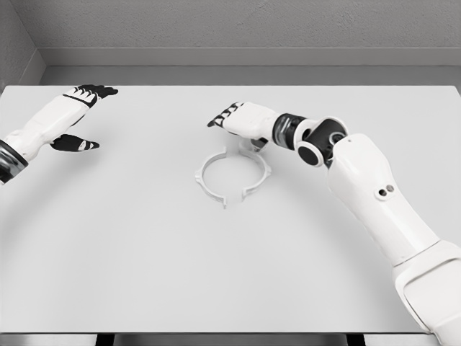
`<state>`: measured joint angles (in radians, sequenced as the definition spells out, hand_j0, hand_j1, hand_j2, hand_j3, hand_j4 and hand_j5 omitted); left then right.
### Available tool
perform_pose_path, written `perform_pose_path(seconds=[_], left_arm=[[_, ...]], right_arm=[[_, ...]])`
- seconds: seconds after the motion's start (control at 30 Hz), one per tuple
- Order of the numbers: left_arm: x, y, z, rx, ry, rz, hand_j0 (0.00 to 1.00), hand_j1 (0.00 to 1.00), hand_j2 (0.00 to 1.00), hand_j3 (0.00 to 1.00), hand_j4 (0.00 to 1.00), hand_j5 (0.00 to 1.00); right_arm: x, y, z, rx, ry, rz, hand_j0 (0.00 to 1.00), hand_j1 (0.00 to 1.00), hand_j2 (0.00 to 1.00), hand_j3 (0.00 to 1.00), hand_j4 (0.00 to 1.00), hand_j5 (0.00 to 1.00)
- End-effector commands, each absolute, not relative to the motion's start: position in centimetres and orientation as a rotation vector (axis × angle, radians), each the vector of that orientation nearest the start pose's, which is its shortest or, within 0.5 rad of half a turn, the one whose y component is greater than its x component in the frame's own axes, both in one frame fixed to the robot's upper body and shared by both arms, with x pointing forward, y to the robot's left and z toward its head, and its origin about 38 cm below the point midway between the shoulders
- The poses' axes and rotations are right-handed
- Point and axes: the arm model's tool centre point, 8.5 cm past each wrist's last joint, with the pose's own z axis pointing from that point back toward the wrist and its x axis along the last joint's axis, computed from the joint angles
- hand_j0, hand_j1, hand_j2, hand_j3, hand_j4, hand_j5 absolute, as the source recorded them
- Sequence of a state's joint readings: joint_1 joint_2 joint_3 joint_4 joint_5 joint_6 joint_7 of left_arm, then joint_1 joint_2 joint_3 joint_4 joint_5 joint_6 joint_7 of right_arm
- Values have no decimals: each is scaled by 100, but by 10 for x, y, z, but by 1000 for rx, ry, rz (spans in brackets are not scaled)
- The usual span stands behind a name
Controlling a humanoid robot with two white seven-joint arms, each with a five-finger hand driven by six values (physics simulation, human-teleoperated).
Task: Assemble PVC drainage pipe clamps
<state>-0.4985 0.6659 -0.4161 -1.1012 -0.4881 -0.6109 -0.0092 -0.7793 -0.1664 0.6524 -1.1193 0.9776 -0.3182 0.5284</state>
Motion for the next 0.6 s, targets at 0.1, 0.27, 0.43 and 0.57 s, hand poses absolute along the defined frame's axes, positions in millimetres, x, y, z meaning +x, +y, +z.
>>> perform_pose_path(seconds=[0.1,0.27,0.43,0.57], left_arm=[[458,368,161,642,-1693,-1429,100,100,100,100,100,100],[458,368,160,641,-1691,-1432,100,100,100,100,100,100],[458,368,160,641,-1690,-1433,100,100,100,100,100,100],[463,346,155,603,-1723,-1435,100,100,100,100,100,100]], right_arm=[[505,-89,163,-588,-1303,2112,100,100,100,100,100,100],[522,-130,191,-658,-1328,1988,100,100,100,100,100,100],[496,-145,196,-689,-1388,2008,100,100,100,100,100,100],[463,-121,184,-637,-1436,2083,100,100,100,100,100,100]])
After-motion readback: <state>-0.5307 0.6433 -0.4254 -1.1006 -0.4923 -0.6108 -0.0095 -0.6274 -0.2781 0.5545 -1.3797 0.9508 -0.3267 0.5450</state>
